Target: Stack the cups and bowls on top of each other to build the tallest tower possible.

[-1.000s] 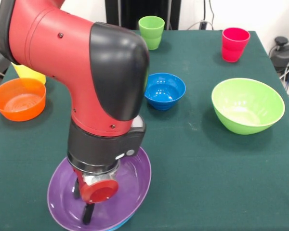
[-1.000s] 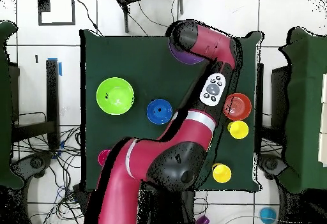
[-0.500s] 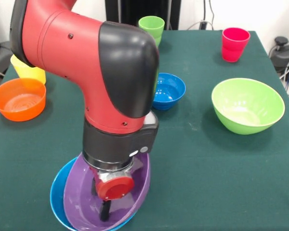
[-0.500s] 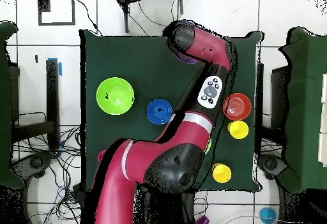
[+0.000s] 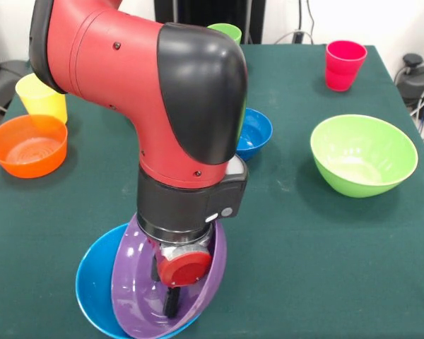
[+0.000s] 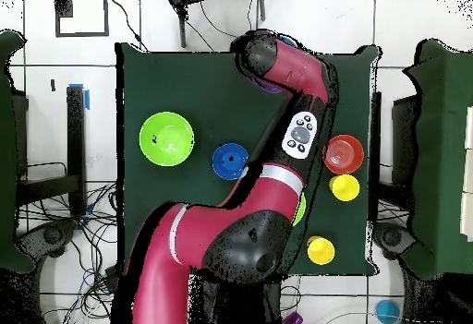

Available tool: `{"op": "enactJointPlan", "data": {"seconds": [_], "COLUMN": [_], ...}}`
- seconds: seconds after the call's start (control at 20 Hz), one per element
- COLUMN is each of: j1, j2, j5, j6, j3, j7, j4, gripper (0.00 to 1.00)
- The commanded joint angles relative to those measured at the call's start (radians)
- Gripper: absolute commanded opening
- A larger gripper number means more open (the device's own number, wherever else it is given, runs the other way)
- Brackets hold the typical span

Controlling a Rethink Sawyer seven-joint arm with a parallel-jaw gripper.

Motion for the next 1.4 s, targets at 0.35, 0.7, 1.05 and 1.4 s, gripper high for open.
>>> {"op": "enactJointPlan", "data": {"seconds": [0.35,0.7,1.05,1.4], "j1": [0.019,0.014,0.018,0.024], "j2": [-0.022,-0.058,-0.100,-0.130], "j5": [-0.066,-0.075,-0.081,-0.083], "j6": [0.052,0.034,0.033,0.055], "j3": [0.192,0.238,0.277,0.299], "j7": [-0.062,-0.086,-0.102,-0.094], "j4": [0.169,0.222,0.278,0.303], "gripper": [1.00,1.00,1.00,1.00]}}
